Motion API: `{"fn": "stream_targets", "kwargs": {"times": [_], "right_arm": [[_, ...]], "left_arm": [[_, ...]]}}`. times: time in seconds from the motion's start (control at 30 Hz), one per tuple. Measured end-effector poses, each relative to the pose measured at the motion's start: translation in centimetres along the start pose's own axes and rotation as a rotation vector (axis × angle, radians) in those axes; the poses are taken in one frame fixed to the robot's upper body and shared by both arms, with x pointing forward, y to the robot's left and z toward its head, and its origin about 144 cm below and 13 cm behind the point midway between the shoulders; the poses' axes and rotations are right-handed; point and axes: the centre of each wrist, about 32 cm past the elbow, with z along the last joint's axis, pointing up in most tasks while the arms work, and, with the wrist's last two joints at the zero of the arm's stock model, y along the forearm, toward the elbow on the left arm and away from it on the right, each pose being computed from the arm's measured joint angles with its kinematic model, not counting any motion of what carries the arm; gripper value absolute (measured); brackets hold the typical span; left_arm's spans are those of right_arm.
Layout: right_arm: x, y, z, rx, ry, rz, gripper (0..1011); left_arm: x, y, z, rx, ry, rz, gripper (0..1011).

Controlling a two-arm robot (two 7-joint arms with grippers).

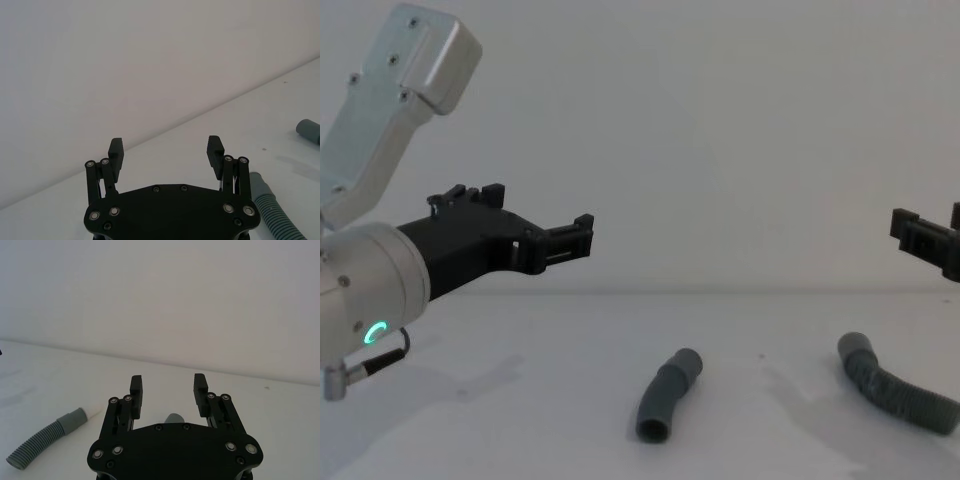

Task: Use both hands to pick up one end of the pipe from the table, align the ends, and insert them.

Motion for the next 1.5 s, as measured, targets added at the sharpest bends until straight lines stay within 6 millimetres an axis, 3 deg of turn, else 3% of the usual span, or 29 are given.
{"fn": "stream_targets", "kwargs": {"times": [1.5], "right_arm": [[0.00,0.00,0.00,0.000,0.000,0.000,600]], "left_arm": [[0.00,0.00,0.00,0.000,0.000,0.000,1001]]}}
